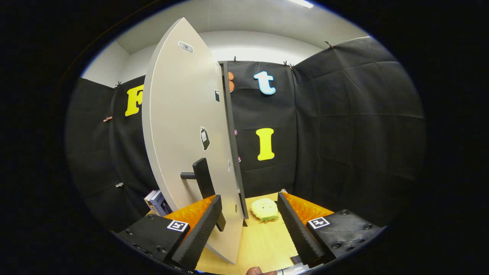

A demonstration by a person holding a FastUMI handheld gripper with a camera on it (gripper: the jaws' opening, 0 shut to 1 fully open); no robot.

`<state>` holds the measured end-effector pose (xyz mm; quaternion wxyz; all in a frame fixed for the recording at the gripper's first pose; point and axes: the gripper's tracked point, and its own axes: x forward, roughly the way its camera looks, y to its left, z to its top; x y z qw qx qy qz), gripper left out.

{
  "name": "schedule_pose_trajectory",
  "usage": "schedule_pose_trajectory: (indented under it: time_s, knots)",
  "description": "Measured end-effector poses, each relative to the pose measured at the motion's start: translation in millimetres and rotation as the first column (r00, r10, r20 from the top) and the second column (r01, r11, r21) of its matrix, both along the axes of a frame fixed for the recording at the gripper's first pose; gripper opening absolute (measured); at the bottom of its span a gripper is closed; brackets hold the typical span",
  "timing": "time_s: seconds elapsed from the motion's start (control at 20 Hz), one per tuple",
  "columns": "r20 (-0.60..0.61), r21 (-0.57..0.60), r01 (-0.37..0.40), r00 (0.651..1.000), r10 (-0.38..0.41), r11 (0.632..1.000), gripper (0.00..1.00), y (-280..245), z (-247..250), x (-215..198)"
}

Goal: Open the shoe cabinet door, grab the shoes and put them into the shoe cabinet, then close the shoe cabinet door.

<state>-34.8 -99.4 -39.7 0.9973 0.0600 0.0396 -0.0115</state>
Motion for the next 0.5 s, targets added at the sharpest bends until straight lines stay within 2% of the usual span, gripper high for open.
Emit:
schedule_pose_trajectory:
  time_s: [0.2,0.5]
  knots:
    - [0.002,0.036,-0.028,1.000,0.028,0.999,0.97,38,-5,6]
    - [0.003,0.079,-0.116,0.993,0.116,0.990,0.98,104,-11,24]
